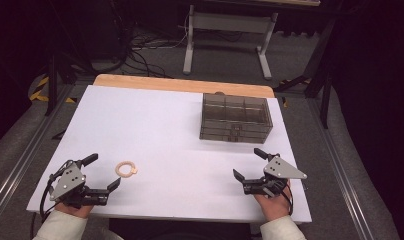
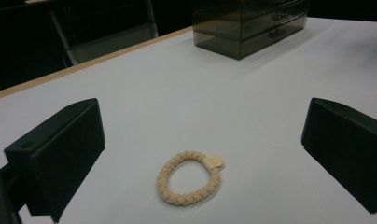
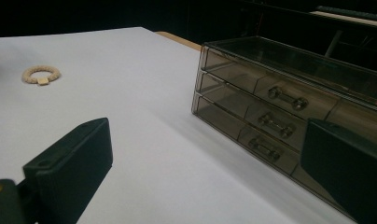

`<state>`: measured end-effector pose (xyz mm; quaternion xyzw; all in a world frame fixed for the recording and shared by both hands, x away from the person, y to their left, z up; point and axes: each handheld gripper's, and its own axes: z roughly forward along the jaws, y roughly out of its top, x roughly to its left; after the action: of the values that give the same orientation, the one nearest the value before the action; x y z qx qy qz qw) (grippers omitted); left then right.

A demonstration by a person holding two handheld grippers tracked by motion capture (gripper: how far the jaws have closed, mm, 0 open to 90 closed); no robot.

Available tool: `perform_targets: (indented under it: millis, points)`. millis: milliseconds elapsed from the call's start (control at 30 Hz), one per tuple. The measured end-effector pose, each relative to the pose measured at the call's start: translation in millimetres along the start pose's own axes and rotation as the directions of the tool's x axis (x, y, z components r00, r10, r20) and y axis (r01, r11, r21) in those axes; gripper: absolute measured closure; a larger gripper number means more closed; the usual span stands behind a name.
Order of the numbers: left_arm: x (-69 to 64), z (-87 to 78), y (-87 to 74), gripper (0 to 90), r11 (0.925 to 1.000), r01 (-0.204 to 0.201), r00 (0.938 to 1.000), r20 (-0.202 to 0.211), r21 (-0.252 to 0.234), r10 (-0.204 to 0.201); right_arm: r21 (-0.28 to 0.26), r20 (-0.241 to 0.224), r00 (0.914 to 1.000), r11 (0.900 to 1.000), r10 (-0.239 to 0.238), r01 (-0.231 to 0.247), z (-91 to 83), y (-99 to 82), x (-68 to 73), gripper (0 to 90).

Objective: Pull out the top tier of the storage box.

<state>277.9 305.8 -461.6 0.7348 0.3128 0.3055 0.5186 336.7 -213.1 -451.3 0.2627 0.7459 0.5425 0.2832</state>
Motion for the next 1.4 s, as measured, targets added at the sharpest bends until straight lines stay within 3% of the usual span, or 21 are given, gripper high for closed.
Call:
perform_targets:
  millis: [533, 667, 733, 767, 800, 833, 867, 933, 967, 1000, 1067, 1100, 1133, 1233, 1333, 1367, 1400]
  points:
    - [-0.2, 0.3, 0.3, 0.5, 1.0000, -0.007, 0.9999, 0.009, 0.004, 0.007, 0.022, 0.005, 0.9997, 0.9995, -0.025, 0.025, 7.5, 5.5, -7.2, 3.3]
    - [-0.5, -0.1, 0.2, 0.5, 1.0000, 0.000, 1.0000, -0.002, -0.001, 0.000, 0.037, 0.023, 0.9967, 0.9964, -0.077, 0.077, 8.0, 9.6, -6.5, 3.9]
    - [-0.5, 0.0, 0.1, 0.5, 1.0000, 0.003, 1.0000, 0.004, 0.001, -0.003, 0.059, 0.046, 0.9901, 0.9898, -0.132, 0.129, 7.9, 14.4, -5.1, 5.1]
    - [-0.5, 0.0, 0.1, 0.5, 1.0000, 0.002, 1.0000, 0.002, 0.000, -0.002, 0.059, 0.046, 0.9901, 0.9898, -0.132, 0.129, 7.9, 14.4, -5.1, 5.1]
    - [-0.5, 0.0, 0.2, 0.5, 1.0000, 0.001, 1.0000, -0.002, -0.001, -0.001, 0.082, 0.068, 0.9804, 0.9804, -0.185, 0.179, 8.6, 17.5, -3.7, 6.9]
    - [-0.5, -0.1, 0.2, 0.5, 1.0000, 0.000, 1.0000, -0.002, -0.001, 0.000, 0.082, 0.068, 0.9804, 0.9804, -0.185, 0.179, 8.6, 17.5, -3.7, 6.9]
    - [-0.6, -0.1, 0.2, 0.5, 1.0000, 0.000, 1.0000, -0.003, -0.001, 0.000, 0.112, 0.090, 0.9670, 0.9671, -0.238, 0.228, 9.2, 19.9, -1.8, 9.3]
    - [-0.6, -0.1, 0.2, 0.5, 1.0000, 0.001, 1.0000, -0.004, 0.000, -0.001, 0.144, 0.107, 0.9511, 0.9510, -0.290, 0.273, 10.9, 21.7, 0.0, 11.6]
    - [-0.6, -0.1, 0.2, 0.5, 1.0000, 0.001, 1.0000, -0.004, 0.000, -0.001, 0.144, 0.107, 0.9511, 0.9510, -0.290, 0.273, 10.9, 21.7, 0.0, 11.6]
    - [-0.6, -0.1, 0.2, 0.5, 1.0000, 0.001, 1.0000, -0.001, 0.002, -0.001, 0.161, 0.117, 0.9427, 0.9425, -0.313, 0.293, 12.0, 22.5, 1.0, 12.4]
    - [-0.8, 0.1, 0.2, 0.5, 1.0000, 0.002, 1.0000, -0.001, 0.001, -0.002, 0.191, 0.129, 0.9235, 0.9229, -0.361, 0.334, 14.2, 24.3, 3.1, 14.9]
    - [-0.8, 0.0, 0.2, 0.5, 1.0000, 0.001, 1.0000, -0.005, 0.001, -0.001, 0.216, 0.141, 0.9050, 0.9045, -0.401, 0.368, 16.3, 26.1, 5.2, 16.5]
    - [-0.8, 0.0, 0.3, 0.5, 1.0000, 0.001, 1.0000, -0.005, 0.001, -0.001, 0.216, 0.141, 0.9050, 0.9045, -0.401, 0.368, 16.3, 26.1, 5.2, 16.5]
    - [-1.0, 0.1, 0.1, 0.5, 1.0000, 0.004, 1.0000, 0.001, 0.004, -0.004, 0.266, 0.154, 0.8715, 0.8689, -0.466, 0.417, 20.3, 29.5, 7.8, 18.9]
    - [-0.4, 0.5, 0.2, 0.5, 1.0000, -0.006, 0.9999, 0.010, 0.005, 0.006, 0.307, 0.158, 0.8321, 0.8272, -0.532, 0.470, 24.6, 32.8, 10.3, 20.4]
    - [-0.4, 0.5, 0.2, 0.5, 1.0000, -0.005, 0.9999, 0.010, 0.004, 0.005, 0.323, 0.168, 0.8127, 0.8098, -0.558, 0.489, 26.1, 33.7, 11.6, 20.8]
    - [-0.3, 0.5, 0.2, 0.5, 1.0000, -0.006, 0.9999, 0.010, 0.005, 0.006, 0.350, 0.157, 0.7815, 0.7740, -0.604, 0.527, 27.8, 35.8, 13.3, 21.5]
